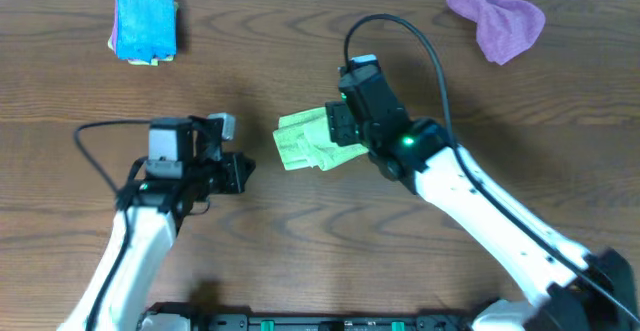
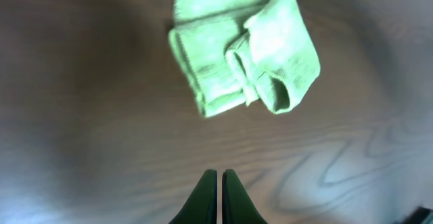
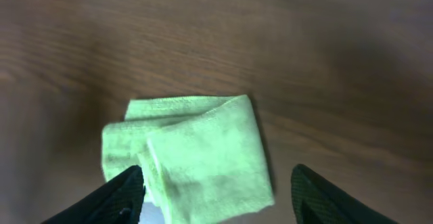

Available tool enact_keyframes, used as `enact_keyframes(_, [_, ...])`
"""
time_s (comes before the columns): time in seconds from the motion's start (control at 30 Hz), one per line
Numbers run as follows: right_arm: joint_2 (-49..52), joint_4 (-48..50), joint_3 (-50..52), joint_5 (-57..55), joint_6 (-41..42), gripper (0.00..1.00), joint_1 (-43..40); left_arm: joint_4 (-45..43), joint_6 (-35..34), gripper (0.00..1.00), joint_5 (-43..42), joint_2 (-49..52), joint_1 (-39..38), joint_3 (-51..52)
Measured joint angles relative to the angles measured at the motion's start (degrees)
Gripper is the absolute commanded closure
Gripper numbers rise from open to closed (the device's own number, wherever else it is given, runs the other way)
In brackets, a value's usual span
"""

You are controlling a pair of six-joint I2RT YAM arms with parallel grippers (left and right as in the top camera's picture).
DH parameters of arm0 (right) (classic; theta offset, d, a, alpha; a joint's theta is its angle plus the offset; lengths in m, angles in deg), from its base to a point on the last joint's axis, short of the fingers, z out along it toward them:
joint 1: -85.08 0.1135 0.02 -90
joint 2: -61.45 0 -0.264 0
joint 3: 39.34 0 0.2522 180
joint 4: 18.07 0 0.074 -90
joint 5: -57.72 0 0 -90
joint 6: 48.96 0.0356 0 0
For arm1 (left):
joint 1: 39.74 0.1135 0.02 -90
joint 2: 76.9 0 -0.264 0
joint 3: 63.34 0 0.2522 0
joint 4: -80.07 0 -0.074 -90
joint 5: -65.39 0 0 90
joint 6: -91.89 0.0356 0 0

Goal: Fold the cloth

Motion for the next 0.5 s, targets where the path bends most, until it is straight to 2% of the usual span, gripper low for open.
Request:
enact_keyframes(0.1, [-0.7, -5.7, 0.0, 0.4, -3.0, 0.46, 0.0, -3.7, -0.4, 0.94, -0.9, 5.9, -2.3, 0.1])
enact_keyframes(0.17, [-0.3, -9.1, 0.1, 1.4, -4.3, 0.46, 0.1, -5.1, -0.6, 0.94, -1.1, 9.2, -3.3, 0.1])
enact_keyframes(0.27, [0.1, -11.2, 0.1, 1.9, -6.0, 0.32, 1.7, -5.3, -0.7, 0.94, -1.1, 11.4, -3.5, 0.2])
enact_keyframes(0.5, [1.2, -11.8, 0.1, 0.4, -11.9, 0.23, 10.5, -5.3, -0.5, 0.94, -2.4, 10.2, 1.9, 0.2])
